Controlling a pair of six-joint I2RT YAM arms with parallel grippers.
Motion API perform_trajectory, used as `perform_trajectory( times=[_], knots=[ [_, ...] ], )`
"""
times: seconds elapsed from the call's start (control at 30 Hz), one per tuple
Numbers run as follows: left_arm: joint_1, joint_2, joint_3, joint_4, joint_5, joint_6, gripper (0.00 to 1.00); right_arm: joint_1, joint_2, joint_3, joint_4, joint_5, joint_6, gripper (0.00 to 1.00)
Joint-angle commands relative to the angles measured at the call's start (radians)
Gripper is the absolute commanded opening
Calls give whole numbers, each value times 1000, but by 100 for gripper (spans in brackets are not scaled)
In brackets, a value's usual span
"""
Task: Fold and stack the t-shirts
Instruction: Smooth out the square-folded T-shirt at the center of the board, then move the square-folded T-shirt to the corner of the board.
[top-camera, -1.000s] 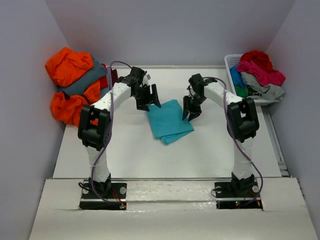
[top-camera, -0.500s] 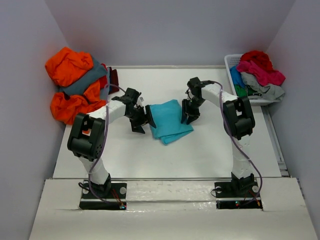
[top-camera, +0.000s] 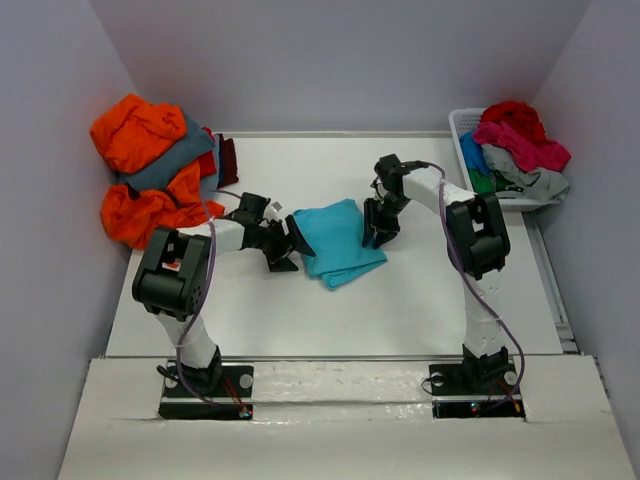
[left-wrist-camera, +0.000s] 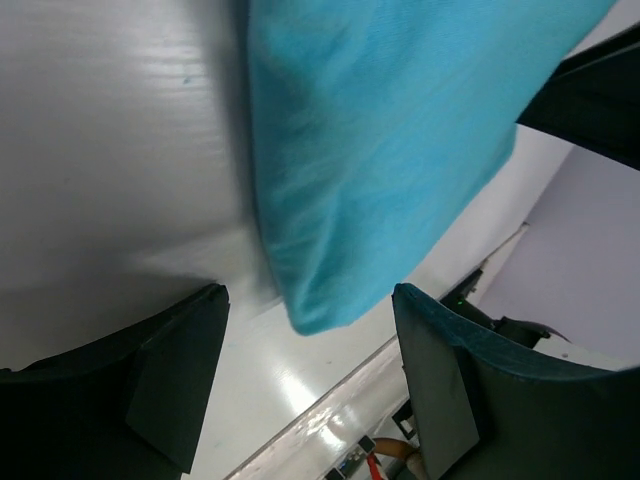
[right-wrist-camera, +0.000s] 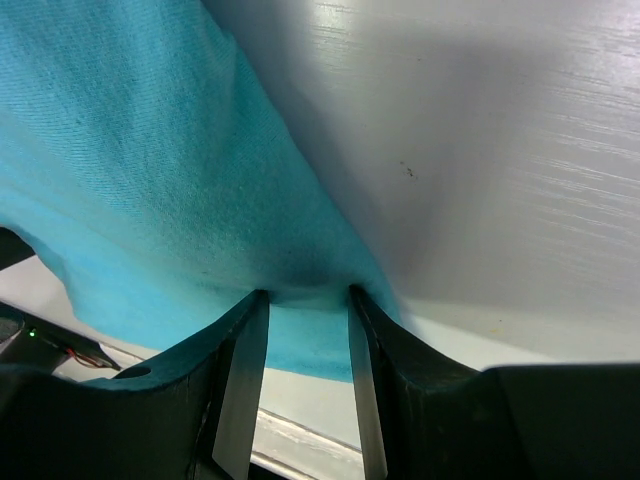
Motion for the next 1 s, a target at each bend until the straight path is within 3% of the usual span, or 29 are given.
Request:
perform_trajectory(
  times=[0.0, 0.03, 0.13, 0.47, 0.67, 0.97],
  knots=[
    [4, 47, -80, 332, 154, -129, 80, 5, 8, -17, 38, 1, -16, 43],
    [4, 50, -95, 425, 191, -179, 80, 5, 7, -24, 41, 1, -14, 43],
    [4, 81, -88, 496, 227, -233, 81, 5, 8, -28, 42, 1, -16, 43],
    [56, 1, -156, 332, 144, -204, 82, 5, 22, -12, 35, 2, -17, 43],
    [56, 74, -183, 450, 175, -258, 82, 5, 33, -17, 43, -8, -13, 43],
    [-10, 222, -7, 492, 210, -296, 82, 5, 30, -20, 43, -1, -16, 43]
  ],
)
